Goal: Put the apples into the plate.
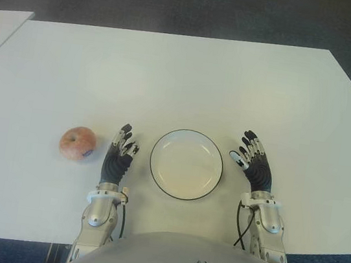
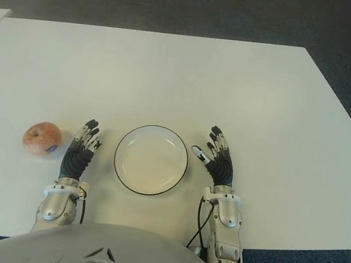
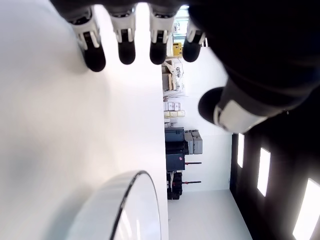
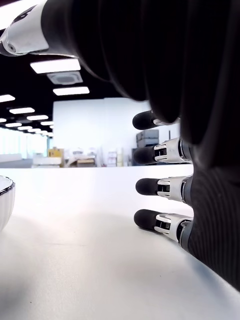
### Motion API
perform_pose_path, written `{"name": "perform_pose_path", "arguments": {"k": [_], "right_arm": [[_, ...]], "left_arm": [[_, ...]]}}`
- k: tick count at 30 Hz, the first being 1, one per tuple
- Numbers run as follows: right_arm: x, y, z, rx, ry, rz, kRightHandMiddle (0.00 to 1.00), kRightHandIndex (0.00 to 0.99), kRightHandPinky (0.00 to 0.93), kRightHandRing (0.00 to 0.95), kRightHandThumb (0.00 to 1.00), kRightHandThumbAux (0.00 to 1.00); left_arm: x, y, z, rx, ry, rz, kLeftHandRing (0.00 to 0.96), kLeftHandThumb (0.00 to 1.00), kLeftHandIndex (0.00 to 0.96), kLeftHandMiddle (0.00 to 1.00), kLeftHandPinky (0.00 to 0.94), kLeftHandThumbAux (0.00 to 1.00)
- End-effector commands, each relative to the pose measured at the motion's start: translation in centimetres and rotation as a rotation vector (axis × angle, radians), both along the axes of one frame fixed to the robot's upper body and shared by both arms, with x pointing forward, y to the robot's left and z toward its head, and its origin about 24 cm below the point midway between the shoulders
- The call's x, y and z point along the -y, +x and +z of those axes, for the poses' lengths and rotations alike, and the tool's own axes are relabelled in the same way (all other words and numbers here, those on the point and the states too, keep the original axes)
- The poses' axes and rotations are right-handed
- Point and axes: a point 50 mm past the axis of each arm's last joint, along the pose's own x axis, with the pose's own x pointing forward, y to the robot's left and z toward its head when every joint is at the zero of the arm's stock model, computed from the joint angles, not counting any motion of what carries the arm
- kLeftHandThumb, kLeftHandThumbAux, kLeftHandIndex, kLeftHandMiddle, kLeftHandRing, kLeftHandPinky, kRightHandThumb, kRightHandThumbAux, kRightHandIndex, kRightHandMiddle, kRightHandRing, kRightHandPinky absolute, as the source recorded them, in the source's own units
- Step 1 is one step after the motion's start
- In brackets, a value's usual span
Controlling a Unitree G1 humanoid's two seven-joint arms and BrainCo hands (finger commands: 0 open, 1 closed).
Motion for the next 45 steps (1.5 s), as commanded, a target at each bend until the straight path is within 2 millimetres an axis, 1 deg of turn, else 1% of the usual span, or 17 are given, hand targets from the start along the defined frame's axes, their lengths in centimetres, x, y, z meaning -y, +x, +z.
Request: {"name": "perform_pose_path", "arguments": {"k": [1, 8, 10, 12, 13, 15, 16, 19, 25, 31, 35, 42, 45], "right_arm": [[0.0, 0.0, -0.2, -0.02, 0.016, -0.004, 0.045, 0.067, 0.043, 0.006, 0.188, 0.66], [0.0, 0.0, -0.2, -0.011, 0.018, -0.005, 0.04, 0.065, 0.022, 0.001, 0.19, 0.665], [0.0, 0.0, -0.2, -0.011, 0.016, -0.005, 0.039, 0.064, 0.021, 0.0, 0.188, 0.664], [0.1, 0.0, -0.2, -0.011, 0.014, -0.006, 0.039, 0.064, 0.023, 0.0, 0.187, 0.664], [0.1, 0.0, -0.2, -0.011, 0.013, -0.006, 0.04, 0.064, 0.025, 0.0, 0.186, 0.664], [0.1, 0.1, -0.2, -0.01, 0.012, -0.006, 0.042, 0.067, 0.033, 0.002, 0.184, 0.663], [0.1, 0.1, -0.2, -0.01, 0.011, -0.005, 0.043, 0.069, 0.038, 0.004, 0.184, 0.662], [0.0, 0.1, -0.2, -0.007, 0.007, 0.0, 0.043, 0.069, 0.041, 0.005, 0.182, 0.658], [0.0, 0.1, -0.4, -0.012, -0.001, 0.005, 0.039, 0.065, 0.055, 0.007, 0.176, 0.651], [-0.1, 0.2, -0.4, -0.016, -0.008, 0.006, 0.039, 0.068, 0.059, 0.009, 0.164, 0.645], [-0.2, 0.2, -0.5, -0.022, -0.008, 0.005, 0.043, 0.073, 0.067, 0.014, 0.162, 0.641], [-0.2, 0.2, -0.8, -0.03, -0.007, 0.005, 0.04, 0.068, 0.056, 0.015, 0.162, 0.629], [-0.2, 0.3, -0.9, -0.034, -0.006, 0.007, 0.031, 0.058, 0.038, 0.008, 0.153, 0.642]], "left_arm": [[0.1, -0.2, -0.4, -0.015, 0.009, -0.009, 0.087, 0.069, 0.054, 0.071, 0.115, 0.582], [0.0, -0.2, -0.4, -0.011, 0.055, -0.015, 0.088, 0.069, 0.048, 0.072, 0.117, 0.59], [-0.2, -0.1, -0.3, 0.009, 0.144, -0.021, 0.088, 0.063, 0.043, 0.072, 0.115, 0.587], [-0.3, -0.2, 0.0, 0.06, 0.326, -0.007, 0.092, 0.056, 0.04, 0.077, 0.117, 0.581], [-0.2, -0.4, 0.5, 0.107, 0.465, 0.009, 0.098, 0.054, 0.038, 0.083, 0.123, 0.574], [0.2, -0.7, 1.4, 0.183, 0.646, 0.031, 0.107, 0.059, 0.036, 0.092, 0.129, 0.557], [0.3, -0.8, 1.6, 0.209, 0.701, 0.04, 0.109, 0.067, 0.036, 0.096, 0.128, 0.548], [0.1, -0.6, 1.4, 0.275, 0.907, 0.063, 0.112, 0.112, 0.041, 0.101, 0.123, 0.533], [-0.1, -0.3, 1.8, 0.361, 1.162, 0.083, 0.109, 0.213, 0.094, 0.112, 0.127, 0.491], [-0.7, 0.1, 3.4, 0.404, 1.309, 0.095, 0.086, 0.247, 0.121, 0.107, 0.072, 0.439], [-0.8, -0.1, 4.5, 0.429, 1.363, 0.107, 0.07, 0.256, 0.123, 0.097, 0.048, 0.417], [-1.1, -0.2, 5.4, 0.441, 1.43, 0.101, 0.049, 0.24, 0.12, 0.079, 0.024, 0.407], [-1.8, -0.2, 6.2, 0.433, 1.459, 0.083, 0.04, 0.217, 0.124, 0.074, 0.011, 0.399]]}}
